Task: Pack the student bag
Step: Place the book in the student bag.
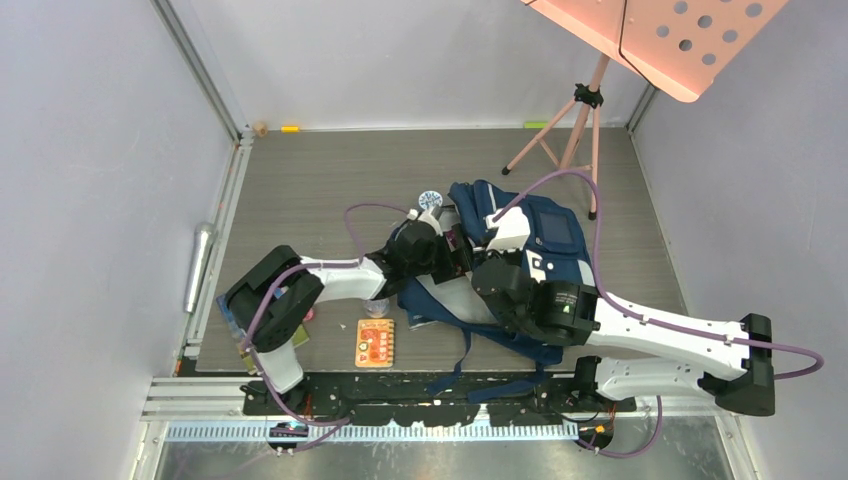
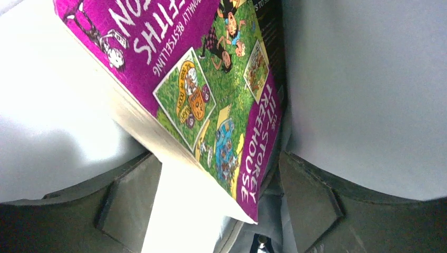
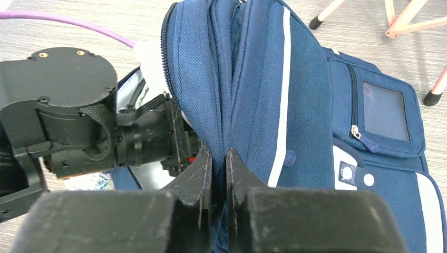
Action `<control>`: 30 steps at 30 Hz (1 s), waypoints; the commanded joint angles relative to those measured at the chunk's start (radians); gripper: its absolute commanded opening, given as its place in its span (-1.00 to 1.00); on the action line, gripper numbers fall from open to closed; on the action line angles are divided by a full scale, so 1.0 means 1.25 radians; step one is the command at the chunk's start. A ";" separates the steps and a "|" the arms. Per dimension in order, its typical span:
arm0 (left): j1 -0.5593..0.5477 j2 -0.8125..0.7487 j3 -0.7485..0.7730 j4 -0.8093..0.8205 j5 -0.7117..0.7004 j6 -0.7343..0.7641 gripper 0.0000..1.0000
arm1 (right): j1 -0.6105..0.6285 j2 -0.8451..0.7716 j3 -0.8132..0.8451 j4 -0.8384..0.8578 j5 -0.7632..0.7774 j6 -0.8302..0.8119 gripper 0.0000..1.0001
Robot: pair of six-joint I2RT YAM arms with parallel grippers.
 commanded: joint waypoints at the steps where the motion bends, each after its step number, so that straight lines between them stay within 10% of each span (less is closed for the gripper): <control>1: -0.001 -0.080 -0.022 -0.104 -0.043 0.075 0.73 | 0.001 -0.031 0.014 0.068 0.084 -0.011 -0.99; 8: -0.001 -0.157 -0.020 -0.266 -0.086 0.143 0.81 | 0.001 -0.025 0.015 0.075 0.079 -0.012 -0.99; 24: -0.027 0.015 0.080 -0.016 0.025 0.133 -0.24 | 0.001 -0.003 0.023 0.084 0.069 -0.027 -0.99; 30: -0.043 0.103 0.199 0.017 0.035 0.198 -0.32 | 0.001 -0.003 0.022 0.081 0.073 -0.032 -0.99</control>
